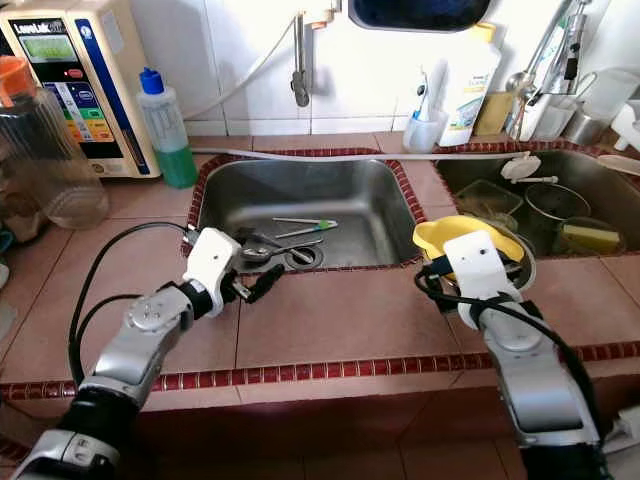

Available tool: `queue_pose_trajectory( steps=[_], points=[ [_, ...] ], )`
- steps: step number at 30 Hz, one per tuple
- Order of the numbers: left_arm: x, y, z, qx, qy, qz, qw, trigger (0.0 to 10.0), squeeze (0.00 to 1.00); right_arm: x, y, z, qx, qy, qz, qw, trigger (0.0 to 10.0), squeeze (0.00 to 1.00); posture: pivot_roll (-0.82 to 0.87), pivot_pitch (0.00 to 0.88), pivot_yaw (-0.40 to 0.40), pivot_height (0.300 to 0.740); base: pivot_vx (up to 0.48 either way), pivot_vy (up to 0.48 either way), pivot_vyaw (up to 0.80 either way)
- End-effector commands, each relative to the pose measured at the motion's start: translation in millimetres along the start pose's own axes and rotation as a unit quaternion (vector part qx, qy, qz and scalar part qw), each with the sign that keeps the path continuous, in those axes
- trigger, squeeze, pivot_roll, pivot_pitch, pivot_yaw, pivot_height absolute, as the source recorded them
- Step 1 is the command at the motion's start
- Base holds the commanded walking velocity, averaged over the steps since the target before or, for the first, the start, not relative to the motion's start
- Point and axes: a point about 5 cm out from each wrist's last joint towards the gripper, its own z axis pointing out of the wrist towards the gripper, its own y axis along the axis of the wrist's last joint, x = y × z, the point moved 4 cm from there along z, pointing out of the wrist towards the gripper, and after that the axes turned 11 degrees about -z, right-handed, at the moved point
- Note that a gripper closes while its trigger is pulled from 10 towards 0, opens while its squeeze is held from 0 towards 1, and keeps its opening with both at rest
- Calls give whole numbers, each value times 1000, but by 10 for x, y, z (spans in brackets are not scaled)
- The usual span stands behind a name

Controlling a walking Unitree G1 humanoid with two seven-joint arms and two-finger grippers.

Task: Kitchen organization

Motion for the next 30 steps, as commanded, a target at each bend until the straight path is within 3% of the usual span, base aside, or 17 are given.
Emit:
queue_pose_trajectory(
  steps=[1, 7, 18, 30],
  points=[
    [34, -21, -7, 10, -1, -5, 1000, 10000, 0, -138, -42, 12, 4, -6, -3, 1000, 10000, 0, 49, 0, 11, 740, 0, 0, 0],
    [49, -56, -78, 9, 5, 2, 1000, 10000, 0, -172, -79, 46, 6, 7, -11, 1000, 10000, 0, 64, 0, 8, 740, 0, 0, 0],
    [220, -238, -419, 37, 53, -5, 998, 10000, 0, -56, -2, 153, -17, 22, 15, 999, 10000, 0, 116, 0, 1, 740, 0, 0, 0],
    [209, -191, -424, 17, 95, -36, 995, 10000, 0, -14, 101, 213, -37, 3, 49, 998, 10000, 0, 123, 0, -5, 740, 0, 0, 0]
  ],
)
